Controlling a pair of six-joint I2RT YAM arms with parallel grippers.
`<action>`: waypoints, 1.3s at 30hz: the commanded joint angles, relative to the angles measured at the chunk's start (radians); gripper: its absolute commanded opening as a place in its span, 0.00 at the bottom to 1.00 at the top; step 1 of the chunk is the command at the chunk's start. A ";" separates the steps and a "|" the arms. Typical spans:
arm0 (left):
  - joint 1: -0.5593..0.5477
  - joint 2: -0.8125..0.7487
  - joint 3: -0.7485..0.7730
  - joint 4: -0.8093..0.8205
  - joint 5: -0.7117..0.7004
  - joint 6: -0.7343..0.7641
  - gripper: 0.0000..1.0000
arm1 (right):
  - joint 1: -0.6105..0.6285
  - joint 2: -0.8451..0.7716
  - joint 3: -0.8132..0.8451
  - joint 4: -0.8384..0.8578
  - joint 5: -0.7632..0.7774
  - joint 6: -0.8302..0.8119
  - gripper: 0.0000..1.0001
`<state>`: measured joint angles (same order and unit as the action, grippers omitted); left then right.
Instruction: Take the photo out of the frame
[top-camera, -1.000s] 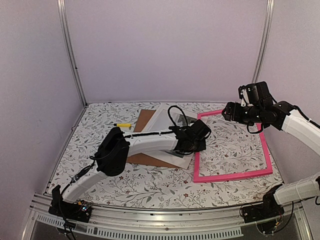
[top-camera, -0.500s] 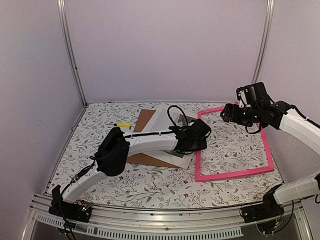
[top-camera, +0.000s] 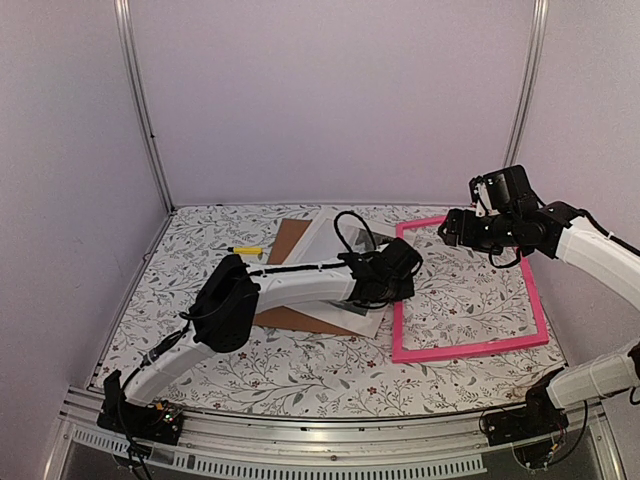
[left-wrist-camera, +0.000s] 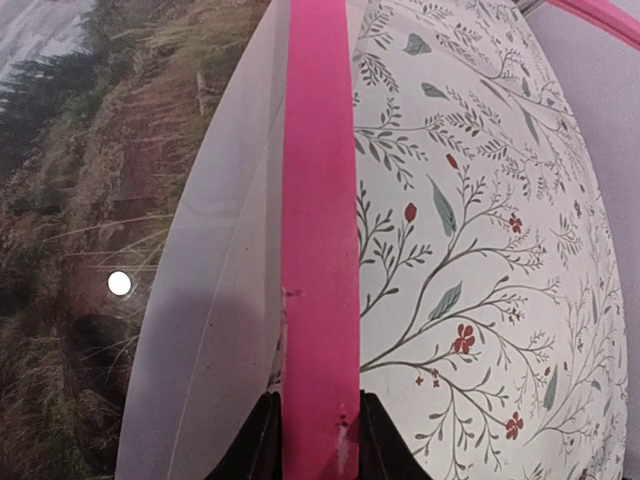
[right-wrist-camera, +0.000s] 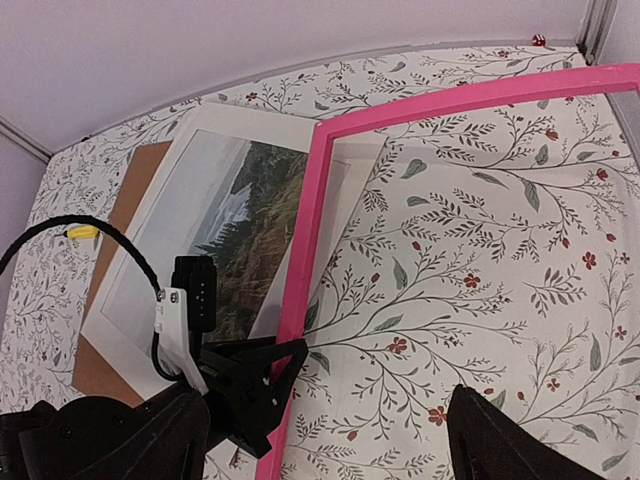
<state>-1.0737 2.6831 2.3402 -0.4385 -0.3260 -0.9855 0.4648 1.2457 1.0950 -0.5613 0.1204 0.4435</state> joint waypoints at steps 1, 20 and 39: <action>-0.006 0.000 0.007 0.100 0.003 -0.036 0.24 | 0.005 0.004 0.019 -0.006 -0.013 -0.011 0.85; -0.005 0.012 0.006 0.119 0.021 -0.050 0.29 | 0.005 0.000 0.005 -0.008 -0.021 -0.010 0.85; -0.016 0.025 0.011 0.169 0.062 -0.038 0.29 | 0.005 0.000 -0.001 -0.007 -0.024 -0.007 0.85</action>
<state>-1.0737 2.6896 2.3402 -0.3645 -0.2955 -1.0142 0.4648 1.2457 1.0946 -0.5617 0.0982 0.4435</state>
